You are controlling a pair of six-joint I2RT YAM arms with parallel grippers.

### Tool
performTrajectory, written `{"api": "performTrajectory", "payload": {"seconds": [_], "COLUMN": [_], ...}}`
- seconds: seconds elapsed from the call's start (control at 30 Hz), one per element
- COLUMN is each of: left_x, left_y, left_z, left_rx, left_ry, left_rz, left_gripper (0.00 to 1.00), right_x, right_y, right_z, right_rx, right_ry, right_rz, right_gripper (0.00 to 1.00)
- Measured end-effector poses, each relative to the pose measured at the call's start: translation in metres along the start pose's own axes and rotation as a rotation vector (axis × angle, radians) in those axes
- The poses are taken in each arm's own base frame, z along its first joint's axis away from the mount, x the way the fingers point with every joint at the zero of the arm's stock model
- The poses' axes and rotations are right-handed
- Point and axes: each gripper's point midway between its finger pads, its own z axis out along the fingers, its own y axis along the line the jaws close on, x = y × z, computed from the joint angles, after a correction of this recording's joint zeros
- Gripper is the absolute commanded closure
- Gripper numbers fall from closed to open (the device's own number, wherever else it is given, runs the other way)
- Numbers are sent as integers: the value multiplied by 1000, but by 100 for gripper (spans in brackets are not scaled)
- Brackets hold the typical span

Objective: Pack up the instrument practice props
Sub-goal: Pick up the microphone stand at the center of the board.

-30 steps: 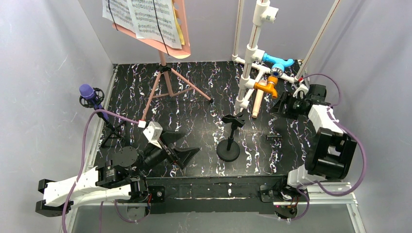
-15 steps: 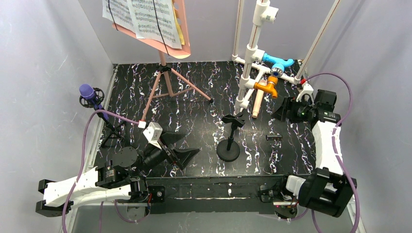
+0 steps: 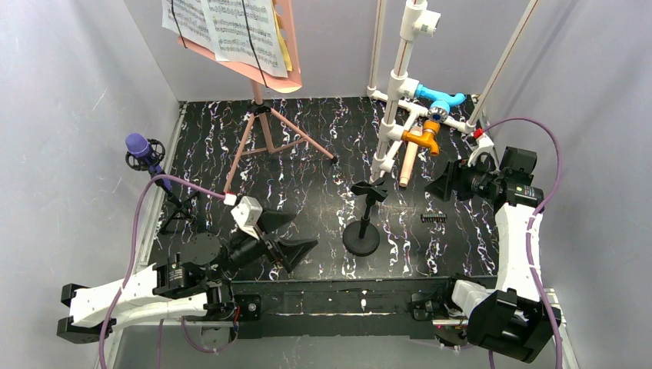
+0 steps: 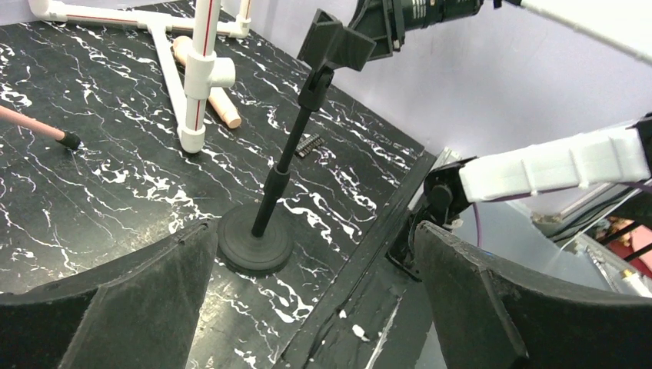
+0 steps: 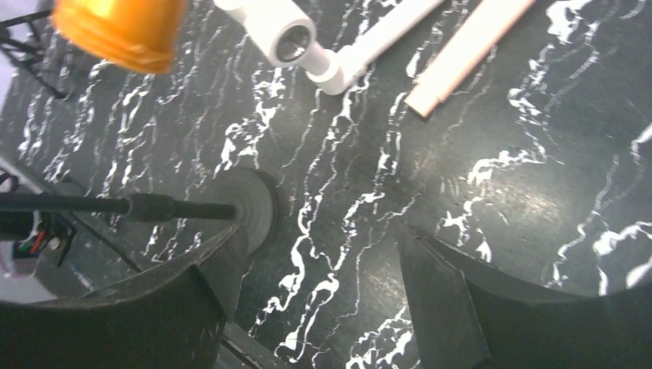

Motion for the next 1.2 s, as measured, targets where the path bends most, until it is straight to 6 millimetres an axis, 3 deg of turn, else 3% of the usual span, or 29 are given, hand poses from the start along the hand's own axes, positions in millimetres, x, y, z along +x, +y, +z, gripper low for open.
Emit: {"api": "performTrajectory", "payload": {"seconds": [0.4,0.57,0.93,1.2], "left_x": [47,62,85,86], "left_y": [2,4,12,18], "left_z": [13,20,32,72], "left_rx": [50,52,68,75], "left_ry": [114,156,119,77], "left_rz": [172,224,316,353], "left_gripper": [0,0,0,4], "right_x": [-3,6,19,26], "right_y": [56,73,92,103], "right_z": [-13,-20,-23,-28], "right_rx": [-269,-335,-466,-511], "right_ry": [-76,-114,-154,-189], "right_rz": [-121,-187,-258,-333], "right_gripper": [14,11,8,7]}}
